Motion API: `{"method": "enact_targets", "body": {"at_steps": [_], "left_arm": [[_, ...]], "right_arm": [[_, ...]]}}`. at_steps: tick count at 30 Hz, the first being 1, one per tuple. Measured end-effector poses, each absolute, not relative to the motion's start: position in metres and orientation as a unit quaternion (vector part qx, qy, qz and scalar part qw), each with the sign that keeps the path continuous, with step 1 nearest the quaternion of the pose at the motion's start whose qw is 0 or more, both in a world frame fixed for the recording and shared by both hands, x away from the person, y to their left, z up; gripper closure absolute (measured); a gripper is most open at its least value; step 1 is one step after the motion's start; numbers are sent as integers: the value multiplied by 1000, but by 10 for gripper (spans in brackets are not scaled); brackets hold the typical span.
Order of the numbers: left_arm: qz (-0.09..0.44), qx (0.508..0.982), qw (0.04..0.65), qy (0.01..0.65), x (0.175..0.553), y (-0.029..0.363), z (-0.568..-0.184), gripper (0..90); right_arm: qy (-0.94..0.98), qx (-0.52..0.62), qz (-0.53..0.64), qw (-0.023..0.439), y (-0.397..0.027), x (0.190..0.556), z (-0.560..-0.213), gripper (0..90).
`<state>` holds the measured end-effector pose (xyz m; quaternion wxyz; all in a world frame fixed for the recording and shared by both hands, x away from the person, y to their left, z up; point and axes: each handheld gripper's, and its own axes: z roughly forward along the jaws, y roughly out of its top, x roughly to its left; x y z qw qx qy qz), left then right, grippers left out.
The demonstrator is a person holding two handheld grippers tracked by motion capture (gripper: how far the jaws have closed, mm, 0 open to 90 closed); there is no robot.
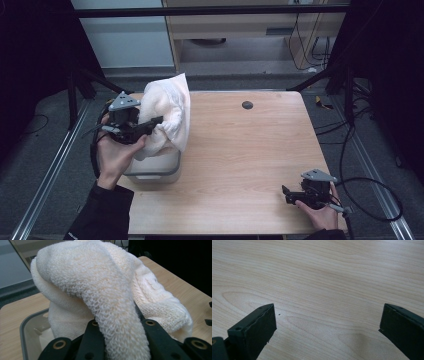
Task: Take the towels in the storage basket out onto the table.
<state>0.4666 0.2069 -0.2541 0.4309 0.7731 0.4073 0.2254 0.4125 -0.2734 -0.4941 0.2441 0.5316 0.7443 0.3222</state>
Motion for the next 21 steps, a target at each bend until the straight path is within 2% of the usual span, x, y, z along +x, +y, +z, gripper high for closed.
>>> {"method": "enact_targets", "body": {"at_steps": [21], "left_arm": [[200, 802, 434, 358, 469, 145, -257, 795]], "right_arm": [[743, 532, 326, 245, -274, 412, -493, 8]]}}
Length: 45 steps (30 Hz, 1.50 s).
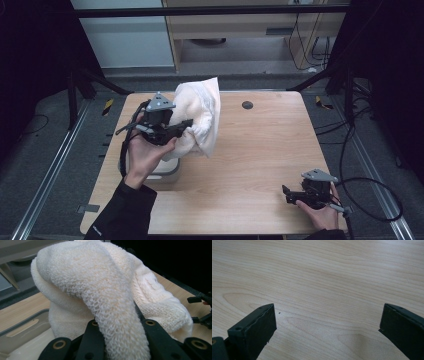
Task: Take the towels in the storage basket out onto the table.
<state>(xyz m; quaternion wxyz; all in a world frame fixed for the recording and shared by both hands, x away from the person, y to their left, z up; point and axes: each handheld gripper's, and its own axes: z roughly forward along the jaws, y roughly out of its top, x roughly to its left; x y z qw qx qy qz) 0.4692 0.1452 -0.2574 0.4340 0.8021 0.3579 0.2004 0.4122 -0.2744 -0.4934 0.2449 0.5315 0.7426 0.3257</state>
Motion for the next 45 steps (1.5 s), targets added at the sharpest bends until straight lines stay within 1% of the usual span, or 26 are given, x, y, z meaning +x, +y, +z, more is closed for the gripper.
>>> {"method": "enact_targets", "body": {"at_steps": [12, 25, 43, 45], "left_arm": [[188, 814, 431, 340, 473, 117, -266, 794], [168, 827, 432, 319, 475, 83, -284, 793], [132, 845, 419, 306, 481, 52, -329, 791], [126, 848, 415, 305, 482, 48, -338, 790]], "right_arm": [[742, 532, 327, 245, -275, 412, -493, 7], [743, 530, 327, 246, -275, 412, -493, 9], [742, 531, 326, 248, -275, 412, -493, 10], [742, 532, 325, 248, -276, 412, -493, 10]]}}
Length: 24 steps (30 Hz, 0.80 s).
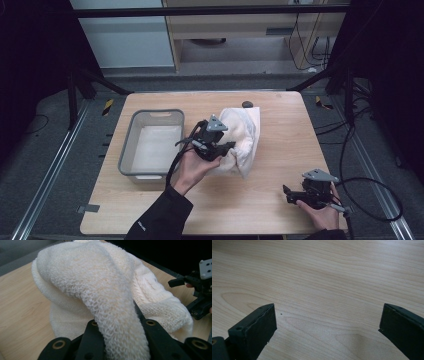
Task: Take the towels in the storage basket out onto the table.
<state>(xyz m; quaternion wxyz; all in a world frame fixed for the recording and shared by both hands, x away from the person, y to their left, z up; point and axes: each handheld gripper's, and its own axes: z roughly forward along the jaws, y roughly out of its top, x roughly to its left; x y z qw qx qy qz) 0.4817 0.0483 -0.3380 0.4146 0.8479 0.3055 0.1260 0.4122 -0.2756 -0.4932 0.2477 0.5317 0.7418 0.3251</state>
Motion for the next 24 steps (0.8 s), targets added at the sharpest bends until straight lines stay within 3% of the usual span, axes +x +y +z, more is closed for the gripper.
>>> {"method": "enact_targets", "body": {"at_steps": [24], "left_arm": [[87, 871, 382, 295, 491, 26, -402, 775]], "right_arm": [[742, 533, 324, 248, -276, 412, -493, 10]]}}
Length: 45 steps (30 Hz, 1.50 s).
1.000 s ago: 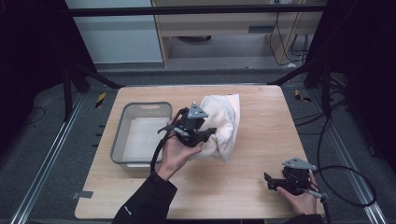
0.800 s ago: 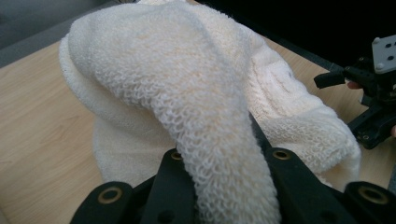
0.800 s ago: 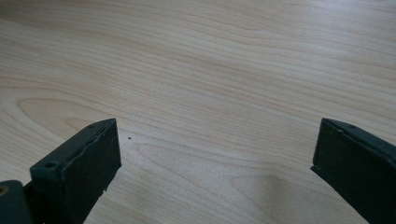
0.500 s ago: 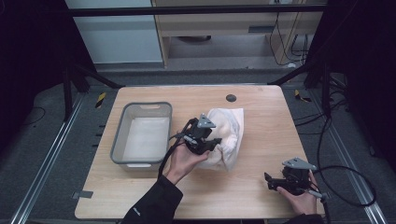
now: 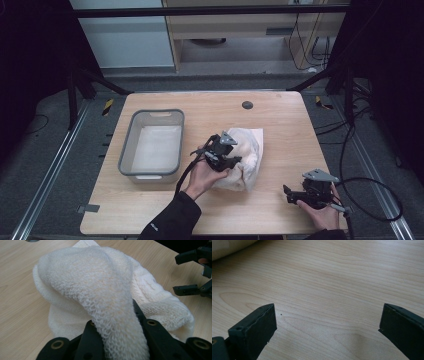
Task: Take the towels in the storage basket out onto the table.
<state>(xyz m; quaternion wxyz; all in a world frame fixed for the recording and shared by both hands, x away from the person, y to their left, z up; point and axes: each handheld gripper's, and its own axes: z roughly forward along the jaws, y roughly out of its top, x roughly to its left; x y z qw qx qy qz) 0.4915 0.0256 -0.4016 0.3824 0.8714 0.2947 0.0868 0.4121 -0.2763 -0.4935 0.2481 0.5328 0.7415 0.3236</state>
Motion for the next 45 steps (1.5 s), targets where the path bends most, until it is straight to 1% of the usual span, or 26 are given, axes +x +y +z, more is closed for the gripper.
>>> {"method": "enact_targets", "body": {"at_steps": [4, 8, 11, 14, 15, 18, 19, 21, 29, 31, 37, 38, 39, 40, 42, 43, 45], "left_arm": [[85, 873, 386, 286, 492, 24, -407, 770], [86, 876, 385, 277, 491, 19, -413, 720], [86, 875, 389, 274, 490, 17, -417, 624], [89, 875, 390, 272, 489, 17, -418, 486], [88, 873, 396, 270, 489, 17, -419, 486], [95, 873, 400, 264, 487, 20, -418, 386], [92, 869, 406, 268, 486, 25, -415, 333], [92, 866, 411, 270, 484, 31, -411, 305], [110, 856, 426, 271, 471, 62, -395, 278], [116, 855, 426, 271, 470, 66, -393, 277], [138, 844, 436, 281, 459, 98, -381, 281], [138, 844, 436, 281, 459, 98, -381, 282], [144, 837, 442, 289, 455, 110, -378, 282], [144, 837, 442, 289, 455, 110, -378, 283], [154, 829, 447, 298, 450, 127, -376, 285], [154, 829, 447, 298, 450, 127, -376, 288], [164, 822, 451, 307, 445, 144, -375, 294]], "right_arm": [[742, 532, 323, 249, -276, 412, -494, 10], [742, 532, 323, 249, -276, 412, -494, 10], [742, 532, 323, 249, -276, 412, -494, 10], [741, 532, 324, 250, -276, 412, -493, 10], [740, 533, 325, 250, -276, 412, -493, 10], [741, 533, 324, 250, -276, 412, -494, 10], [741, 532, 324, 251, -277, 412, -494, 10], [740, 534, 324, 251, -277, 412, -493, 10], [739, 534, 325, 251, -277, 412, -493, 10], [737, 536, 326, 250, -277, 411, -493, 10], [738, 535, 325, 251, -278, 412, -494, 10], [738, 535, 325, 251, -278, 412, -494, 10], [737, 536, 325, 252, -277, 411, -494, 10], [737, 536, 325, 252, -277, 411, -494, 10], [737, 536, 326, 253, -278, 411, -494, 10], [737, 536, 326, 253, -278, 411, -494, 10], [735, 537, 328, 254, -279, 411, -494, 10]]}}
